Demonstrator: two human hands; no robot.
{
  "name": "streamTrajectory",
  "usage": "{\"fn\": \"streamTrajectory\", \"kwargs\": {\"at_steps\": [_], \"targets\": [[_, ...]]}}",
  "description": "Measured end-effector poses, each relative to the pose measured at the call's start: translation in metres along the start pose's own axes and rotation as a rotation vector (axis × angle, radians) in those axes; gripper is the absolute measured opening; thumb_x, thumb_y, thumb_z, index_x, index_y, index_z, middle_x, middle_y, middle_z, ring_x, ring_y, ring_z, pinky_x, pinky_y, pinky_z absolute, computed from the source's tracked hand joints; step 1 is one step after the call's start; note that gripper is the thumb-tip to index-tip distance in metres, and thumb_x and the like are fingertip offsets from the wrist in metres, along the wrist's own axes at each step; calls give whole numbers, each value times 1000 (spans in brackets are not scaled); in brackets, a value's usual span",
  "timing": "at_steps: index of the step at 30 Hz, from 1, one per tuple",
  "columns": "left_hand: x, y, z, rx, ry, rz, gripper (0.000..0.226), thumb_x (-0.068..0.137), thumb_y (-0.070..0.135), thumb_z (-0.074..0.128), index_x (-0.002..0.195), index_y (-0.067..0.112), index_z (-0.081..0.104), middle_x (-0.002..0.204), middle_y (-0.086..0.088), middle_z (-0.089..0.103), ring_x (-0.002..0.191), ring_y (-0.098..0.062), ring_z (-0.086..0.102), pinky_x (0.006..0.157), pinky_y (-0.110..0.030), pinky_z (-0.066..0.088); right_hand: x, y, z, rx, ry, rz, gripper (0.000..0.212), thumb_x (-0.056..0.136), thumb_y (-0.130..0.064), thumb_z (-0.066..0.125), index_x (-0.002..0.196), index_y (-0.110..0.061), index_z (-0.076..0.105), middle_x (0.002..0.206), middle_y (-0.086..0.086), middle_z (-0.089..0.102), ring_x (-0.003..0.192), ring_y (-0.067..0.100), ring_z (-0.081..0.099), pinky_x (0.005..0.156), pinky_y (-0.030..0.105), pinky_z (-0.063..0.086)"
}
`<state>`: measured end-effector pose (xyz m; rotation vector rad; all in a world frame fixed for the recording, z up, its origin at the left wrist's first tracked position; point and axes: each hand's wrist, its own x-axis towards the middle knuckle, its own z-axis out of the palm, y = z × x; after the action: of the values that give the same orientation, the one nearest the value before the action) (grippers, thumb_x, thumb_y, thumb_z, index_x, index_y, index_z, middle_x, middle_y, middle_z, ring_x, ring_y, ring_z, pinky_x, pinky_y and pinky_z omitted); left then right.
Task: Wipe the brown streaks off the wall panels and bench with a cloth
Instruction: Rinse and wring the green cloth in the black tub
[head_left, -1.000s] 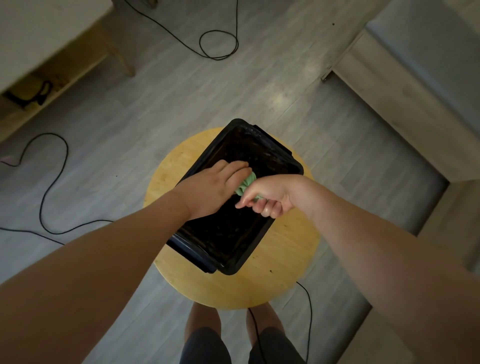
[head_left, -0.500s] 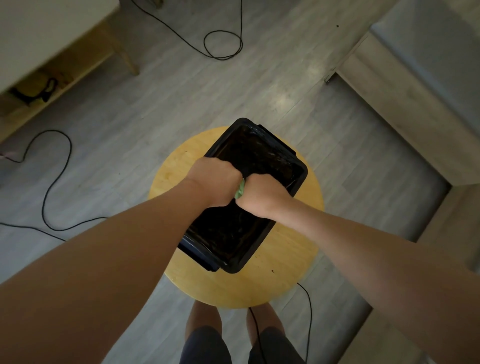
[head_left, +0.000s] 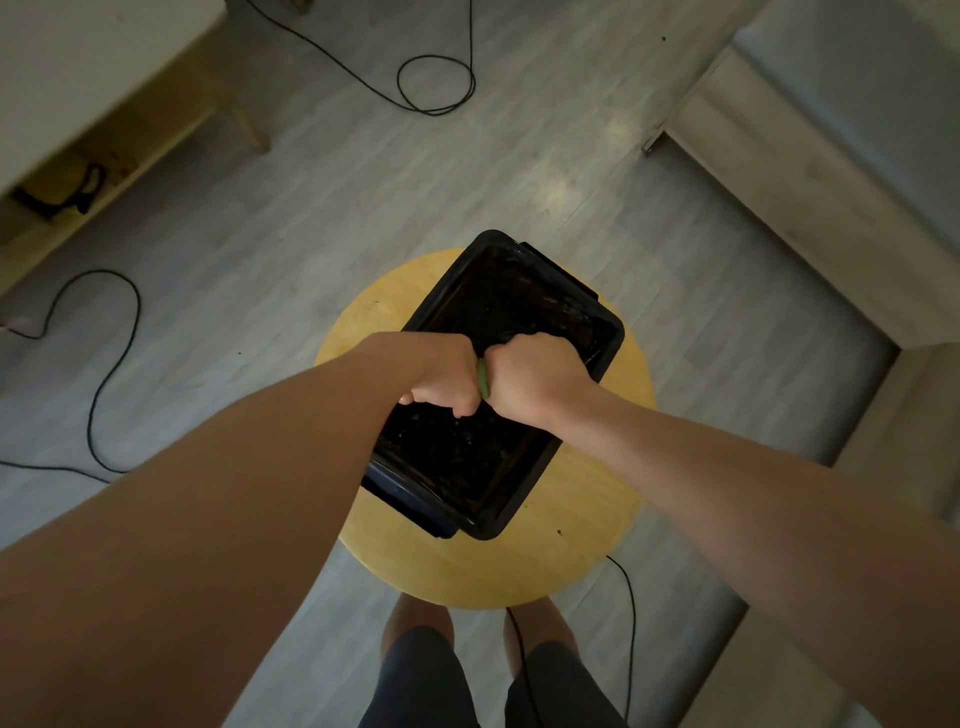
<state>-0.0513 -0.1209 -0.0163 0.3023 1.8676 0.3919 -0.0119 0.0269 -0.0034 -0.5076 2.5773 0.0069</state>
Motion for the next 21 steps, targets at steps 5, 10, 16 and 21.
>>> {"fn": "streamTrajectory", "kwargs": {"at_steps": [5,10,16,21], "targets": [[-12,9,-14,-79,-131,-66,32,78,16,72,67,17,42,57,-2,35,53,-20,26,51,-31,29,-10,-1,-14,-33,20,14,19,97,-30,56,81,-22,49,63,-5,46,59,23,54,55,31,44],[-38,24,-35,-71,-169,-83,34,79,11,69,70,19,36,59,-1,28,54,-20,20,50,-31,21,-22,-4,-40,-35,85,33,20,97,-32,56,82,-22,48,61,-7,40,60,24,53,56,31,42],[-70,51,-46,-65,-225,-58,38,84,7,67,67,20,35,58,-1,28,51,-17,18,48,-29,18,-53,-4,-68,-60,144,91,21,98,-33,52,81,-22,48,59,-8,40,58,23,50,55,30,41],[-88,49,-54,-85,-302,-106,39,93,14,67,65,19,39,58,1,29,50,-15,18,45,-25,17,-60,-12,-73,-78,221,49,23,99,-32,53,81,-19,47,64,-4,51,60,29,61,54,30,39]]}}
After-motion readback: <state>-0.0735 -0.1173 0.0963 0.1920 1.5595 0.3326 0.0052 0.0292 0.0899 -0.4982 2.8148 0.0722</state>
